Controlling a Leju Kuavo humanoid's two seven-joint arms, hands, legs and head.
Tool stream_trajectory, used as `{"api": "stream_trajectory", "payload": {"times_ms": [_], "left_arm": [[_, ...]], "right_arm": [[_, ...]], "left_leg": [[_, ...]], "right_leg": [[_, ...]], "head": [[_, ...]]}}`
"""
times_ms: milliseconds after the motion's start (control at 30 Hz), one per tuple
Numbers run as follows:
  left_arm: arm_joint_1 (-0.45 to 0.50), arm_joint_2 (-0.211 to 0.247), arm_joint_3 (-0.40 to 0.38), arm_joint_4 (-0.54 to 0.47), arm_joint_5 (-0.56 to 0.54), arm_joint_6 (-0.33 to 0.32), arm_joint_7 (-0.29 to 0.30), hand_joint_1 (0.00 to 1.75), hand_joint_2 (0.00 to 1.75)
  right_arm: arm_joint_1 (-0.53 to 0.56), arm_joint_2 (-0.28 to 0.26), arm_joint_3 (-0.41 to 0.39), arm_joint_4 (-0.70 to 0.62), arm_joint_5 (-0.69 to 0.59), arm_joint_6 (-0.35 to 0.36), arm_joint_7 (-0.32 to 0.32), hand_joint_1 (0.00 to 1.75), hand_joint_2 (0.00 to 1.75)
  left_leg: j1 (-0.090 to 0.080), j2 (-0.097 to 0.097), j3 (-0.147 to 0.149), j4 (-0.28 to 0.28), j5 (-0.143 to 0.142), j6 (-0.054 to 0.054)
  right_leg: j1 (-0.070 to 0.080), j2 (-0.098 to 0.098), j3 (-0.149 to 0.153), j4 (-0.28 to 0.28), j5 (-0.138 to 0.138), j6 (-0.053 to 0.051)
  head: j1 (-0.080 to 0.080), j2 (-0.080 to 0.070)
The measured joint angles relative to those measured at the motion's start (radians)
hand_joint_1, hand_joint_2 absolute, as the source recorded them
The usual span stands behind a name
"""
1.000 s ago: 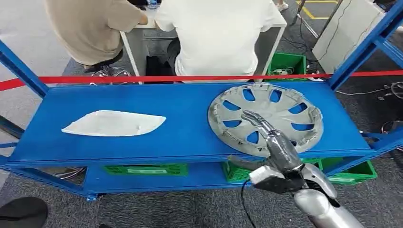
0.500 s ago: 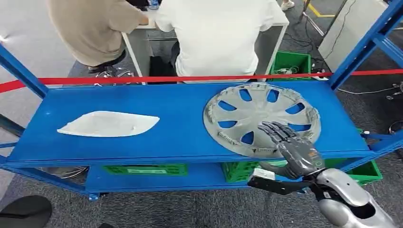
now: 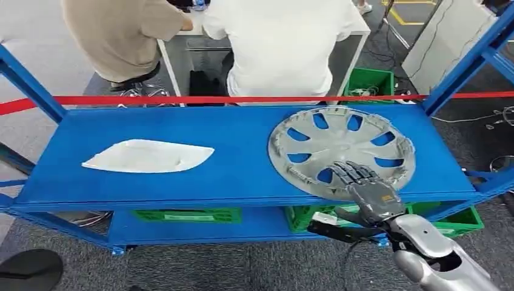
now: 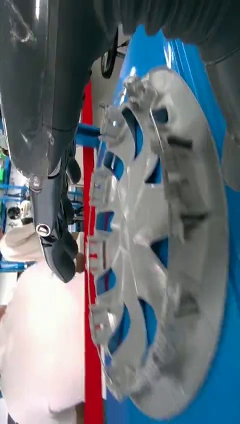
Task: Take the parts from the cabinet and place them on the table.
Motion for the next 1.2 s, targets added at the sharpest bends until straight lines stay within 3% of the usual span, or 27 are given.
{"api": "stream_trajectory", "payload": {"times_ms": [33, 100, 133, 167, 200, 233, 300, 333, 367, 433, 500, 567, 633, 667, 700, 733, 800, 833, 867, 933, 1000, 1067, 1133, 1167, 1200], "left_arm": [[-0.001, 0.000, 0.000, 0.000, 0.001, 0.000, 0.000, 0.00, 0.00], [-0.001, -0.001, 0.000, 0.000, 0.000, 0.000, 0.000, 0.00, 0.00], [-0.001, -0.002, 0.000, 0.000, 0.000, 0.000, 0.000, 0.00, 0.00], [0.000, -0.002, 0.000, 0.000, 0.000, 0.000, 0.000, 0.00, 0.00], [0.001, -0.001, 0.000, 0.000, 0.000, 0.000, 0.000, 0.00, 0.00], [0.001, -0.002, 0.000, 0.000, 0.000, 0.000, 0.000, 0.00, 0.00], [0.000, -0.002, 0.000, 0.000, 0.000, 0.000, 0.000, 0.00, 0.00], [0.000, -0.001, 0.000, 0.000, 0.000, 0.000, 0.000, 0.00, 0.00], [0.000, -0.001, 0.000, 0.000, 0.000, 0.000, 0.000, 0.00, 0.00], [0.001, -0.001, 0.000, 0.000, 0.000, 0.000, 0.000, 0.00, 0.00], [-0.001, -0.001, 0.000, 0.000, 0.000, 0.000, 0.000, 0.00, 0.00], [-0.001, -0.001, 0.000, 0.000, 0.000, 0.000, 0.000, 0.00, 0.00], [0.000, -0.002, 0.000, 0.000, -0.002, 0.000, 0.000, 0.00, 0.00], [0.001, -0.002, 0.000, 0.000, -0.002, 0.000, 0.000, 0.00, 0.00], [0.001, -0.002, 0.000, 0.000, -0.003, 0.000, 0.000, 0.00, 0.00], [0.000, -0.001, 0.000, 0.000, -0.003, 0.000, 0.000, 0.00, 0.00], [-0.002, 0.000, 0.000, 0.000, -0.005, 0.000, 0.000, 0.00, 0.00], [-0.003, 0.000, 0.000, 0.000, -0.007, 0.000, 0.000, 0.00, 0.00], [-0.006, 0.000, 0.000, 0.000, -0.008, 0.000, 0.000, 0.00, 0.00], [-0.006, 0.000, 0.000, 0.000, -0.011, 0.000, 0.000, 0.00, 0.00], [-0.005, 0.000, 0.000, 0.000, -0.019, 0.000, 0.000, 0.00, 0.00], [-0.009, 0.004, 0.000, 0.000, -0.022, 0.000, 0.000, 0.00, 0.00], [-0.010, 0.005, 0.000, 0.000, -0.024, 0.000, 0.002, 0.00, 0.00], [-0.010, 0.005, 0.000, 0.000, -0.026, 0.000, 0.003, 0.00, 0.00], [-0.009, 0.005, 0.000, 0.000, -0.027, 0.000, 0.003, 0.00, 0.00]], "right_arm": [[-0.003, 0.000, 0.002, 0.004, 0.000, 0.000, 0.000, 0.00, 1.75], [-0.004, 0.001, 0.005, 0.011, 0.000, 0.000, 0.001, 0.00, 1.75], [-0.002, 0.001, 0.007, 0.014, 0.000, 0.000, 0.001, 0.00, 1.75], [-0.002, 0.001, 0.010, 0.019, 0.000, 0.000, 0.001, 0.00, 1.75], [-0.002, 0.001, 0.012, 0.021, 0.000, 0.000, 0.001, 0.00, 1.75], [-0.003, 0.001, 0.013, 0.023, 0.000, 0.000, 0.001, 0.00, 1.75], [-0.006, 0.001, 0.013, 0.026, 0.000, 0.000, 0.001, 0.00, 1.75], [-0.009, 0.002, 0.014, 0.027, 0.000, -0.001, 0.001, 0.00, 1.75], [-0.009, 0.003, 0.015, 0.029, 0.000, -0.001, 0.002, 0.00, 1.75], [-0.006, 0.003, 0.015, 0.032, 0.000, -0.001, 0.001, 0.00, 1.75], [-0.008, 0.003, 0.015, 0.033, 0.001, -0.001, 0.001, 0.00, 1.75], [-0.010, 0.003, 0.015, 0.034, 0.005, 0.000, 0.000, 0.00, 1.75], [-0.012, 0.010, 0.017, 0.038, 0.011, 0.003, -0.003, 0.00, 1.75], [-0.015, 0.015, 0.019, 0.043, 0.016, 0.007, -0.005, 0.00, 1.75], [-0.020, 0.022, 0.024, 0.050, 0.020, 0.010, -0.006, 0.00, 1.75], [-0.026, 0.028, 0.027, 0.055, 0.023, 0.011, -0.006, 0.00, 1.75], [-0.038, 0.042, 0.033, 0.066, 0.026, 0.013, -0.008, 0.00, 1.75], [-0.046, 0.048, 0.035, 0.070, 0.027, 0.013, -0.009, 0.00, 1.75], [-0.053, 0.052, 0.037, 0.077, 0.027, 0.014, -0.009, 0.00, 1.75], [-0.068, 0.063, 0.045, 0.094, 0.039, 0.019, -0.003, 0.00, 1.75], [-0.098, 0.082, 0.062, 0.150, 0.079, 0.031, 0.018, 0.00, 1.75], [-0.128, 0.102, 0.082, 0.223, 0.105, 0.030, 0.018, 0.00, 1.75], [-0.147, 0.125, 0.107, 0.282, 0.119, 0.031, 0.018, 0.00, 1.75], [-0.148, 0.133, 0.117, 0.303, 0.123, 0.031, 0.018, 0.00, 1.75], [-0.151, 0.141, 0.127, 0.323, 0.129, 0.029, 0.018, 0.00, 1.75]], "left_leg": [[0.000, 0.000, 0.001, 0.000, 0.000, 0.005], [-0.002, 0.000, 0.001, 0.000, -0.001, 0.007], [-0.002, 0.000, 0.001, 0.001, -0.002, 0.008], [-0.002, 0.000, 0.002, 0.001, -0.002, 0.008], [-0.002, 0.000, 0.004, 0.001, -0.003, 0.009], [-0.002, 0.000, 0.007, 0.001, -0.004, 0.008], [0.000, -0.002, 0.015, 0.001, -0.010, 0.001], [-0.007, -0.002, 0.014, 0.002, -0.011, -0.004], [-0.008, -0.004, 0.011, 0.004, -0.010, -0.010], [-0.005, -0.003, 0.012, -0.006, -0.004, -0.020], [-0.004, -0.002, 0.010, -0.002, -0.013, -0.033], [-0.006, 0.000, -0.038, 0.100, -0.080, -0.039], [-0.006, 0.000, -0.120, 0.267, -0.147, -0.041], [-0.006, 0.000, -0.141, 0.303, -0.147, -0.041], [-0.007, 0.000, -0.139, 0.293, -0.126, -0.039], [-0.007, 0.001, -0.115, 0.239, -0.081, -0.036], [-0.006, 0.001, -0.038, 0.082, 0.000, -0.032], [-0.007, 0.002, -0.007, 0.017, 0.009, -0.031], [-0.006, 0.001, 0.000, -0.004, 0.002, -0.026], [-0.009, 0.000, -0.006, 0.000, 0.003, -0.016], [-0.001, 0.002, -0.004, -0.005, 0.009, -0.002], [-0.001, 0.002, -0.003, -0.005, 0.010, 0.005], [-0.002, 0.002, -0.004, -0.005, 0.009, 0.007], [-0.002, 0.002, -0.003, -0.005, 0.009, 0.007], [-0.002, 0.001, -0.002, -0.004, 0.009, 0.007]], "right_leg": [[0.000, -0.001, -0.024, 0.057, -0.036, 0.006], [-0.001, -0.001, -0.098, 0.217, -0.108, 0.010], [-0.001, -0.001, -0.131, 0.284, -0.129, 0.011], [-0.001, -0.001, -0.142, 0.303, -0.125, 0.010], [-0.002, -0.001, -0.128, 0.273, -0.099, 0.009], [-0.003, -0.001, -0.095, 0.206, -0.057, 0.008], [-0.006, -0.002, 0.003, 0.017, 0.025, 0.008], [-0.002, 0.001, 0.021, -0.010, 0.004, 0.008], [-0.003, 0.004, 0.018, -0.012, 0.011, -0.004], [0.002, 0.006, 0.012, -0.010, 0.011, -0.015], [-0.005, 0.005, 0.014, -0.019, 0.017, -0.029], [-0.006, 0.002, 0.014, -0.020, 0.017, -0.038], [-0.004, 0.000, 0.013, -0.019, 0.016, -0.041], [-0.003, 0.000, 0.013, -0.019, 0.016, -0.042], [-0.003, 0.001, 0.014, -0.019, 0.016, -0.042], [-0.003, 0.001, 0.014, -0.019, 0.016, -0.041], [-0.004, 0.002, 0.017, -0.019, 0.016, -0.039], [0.001, 0.003, 0.017, -0.017, 0.015, -0.032], [0.005, 0.005, 0.011, -0.011, 0.013, -0.027], [0.003, 0.005, 0.012, -0.020, 0.019, -0.017], [0.003, 0.004, 0.007, -0.021, 0.017, -0.008], [0.002, 0.000, -0.027, 0.067, -0.042, 0.003], [0.000, 0.000, -0.109, 0.247, -0.119, 0.009], [0.000, 0.000, -0.133, 0.297, -0.131, 0.009], [0.000, 0.000, -0.133, 0.295, -0.116, 0.009]], "head": [[0.010, 0.000], [0.011, 0.000], [0.012, 0.000], [0.012, 0.000], [0.012, 0.000], [0.012, 0.000], [0.013, 0.000], [0.014, 0.000], [0.012, 0.000], [0.009, 0.000], [0.010, 0.000], [0.000, 0.000], [-0.001, 0.000], [-0.001, 0.000], [-0.001, 0.000], [-0.002, 0.000], [-0.002, 0.000], [-0.003, 0.000], [-0.006, 0.000], [-0.004, 0.000], [-0.005, 0.000], [0.011, 0.000], [0.013, 0.000], [0.011, 0.000], [0.014, 0.000]]}}
